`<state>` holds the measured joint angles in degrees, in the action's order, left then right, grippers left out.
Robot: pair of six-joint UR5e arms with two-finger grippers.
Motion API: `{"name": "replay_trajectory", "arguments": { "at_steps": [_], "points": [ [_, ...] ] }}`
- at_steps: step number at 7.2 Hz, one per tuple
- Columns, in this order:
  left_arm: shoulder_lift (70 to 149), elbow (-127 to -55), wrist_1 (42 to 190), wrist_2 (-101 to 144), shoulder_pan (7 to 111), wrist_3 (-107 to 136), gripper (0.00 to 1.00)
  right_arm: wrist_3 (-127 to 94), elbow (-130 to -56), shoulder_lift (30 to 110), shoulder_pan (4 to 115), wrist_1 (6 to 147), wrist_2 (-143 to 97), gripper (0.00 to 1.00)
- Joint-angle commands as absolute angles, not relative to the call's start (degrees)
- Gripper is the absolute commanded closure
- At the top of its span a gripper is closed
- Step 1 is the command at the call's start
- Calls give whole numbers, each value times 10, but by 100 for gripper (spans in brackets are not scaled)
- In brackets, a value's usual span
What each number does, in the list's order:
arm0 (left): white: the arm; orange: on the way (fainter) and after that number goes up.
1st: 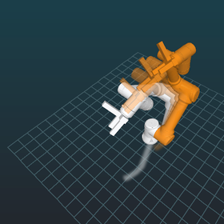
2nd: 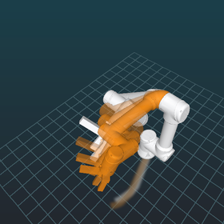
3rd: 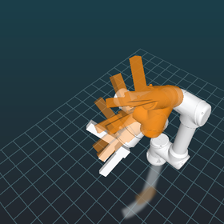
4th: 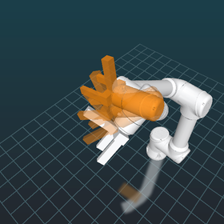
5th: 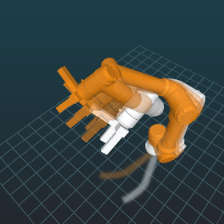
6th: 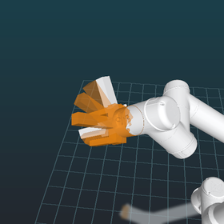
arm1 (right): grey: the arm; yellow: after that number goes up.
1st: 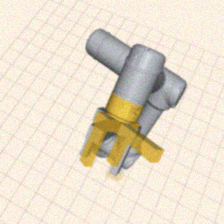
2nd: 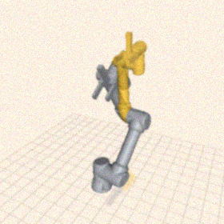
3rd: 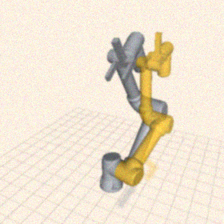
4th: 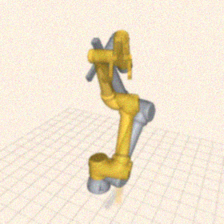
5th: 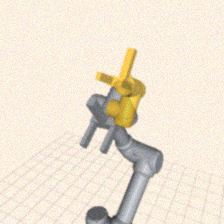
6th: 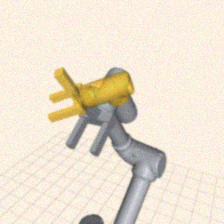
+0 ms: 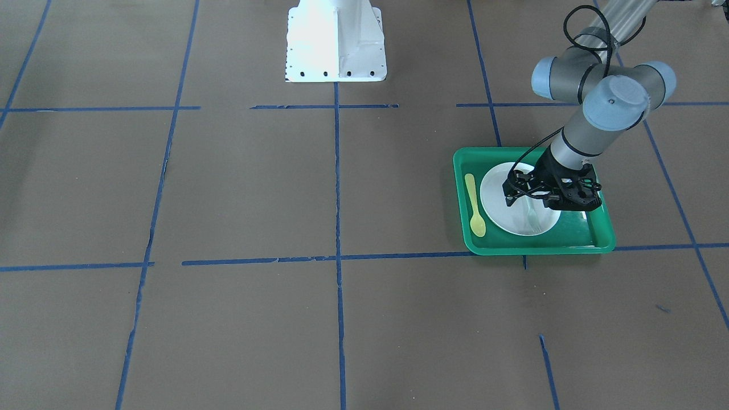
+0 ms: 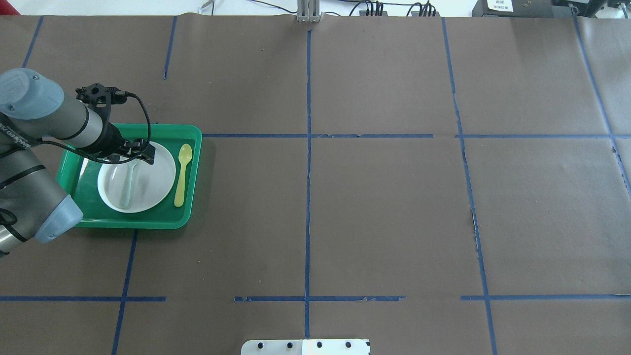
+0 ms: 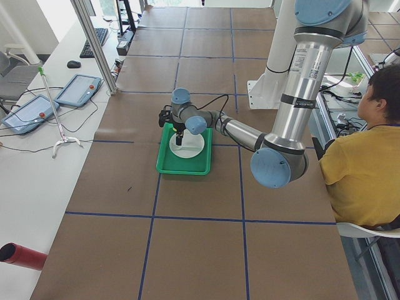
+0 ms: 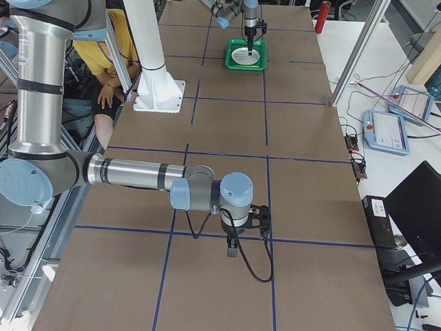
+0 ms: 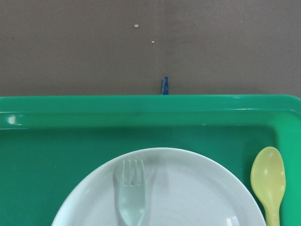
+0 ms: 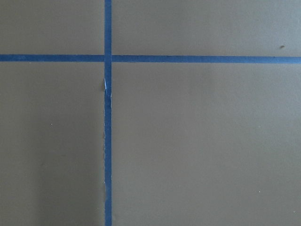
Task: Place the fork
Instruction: 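Move the left gripper over the white fork on the plate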
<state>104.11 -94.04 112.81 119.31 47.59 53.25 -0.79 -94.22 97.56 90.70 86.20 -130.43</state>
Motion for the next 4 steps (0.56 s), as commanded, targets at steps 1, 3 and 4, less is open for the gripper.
{"name": "replay_trajectory", "arguments": {
  "at_steps": [1,3,4],
  "points": [
    [1040,-925,1125,1194,474,515,13,-8,-942,976,907,862,-1304,0],
    [1038,-918,1125,1194,474,512,17,-8,-942,976,907,862,-1304,0],
    [1037,-918,1126,1194,474,512,22,-7,-942,976,907,861,-1304,0]
  ]
}}
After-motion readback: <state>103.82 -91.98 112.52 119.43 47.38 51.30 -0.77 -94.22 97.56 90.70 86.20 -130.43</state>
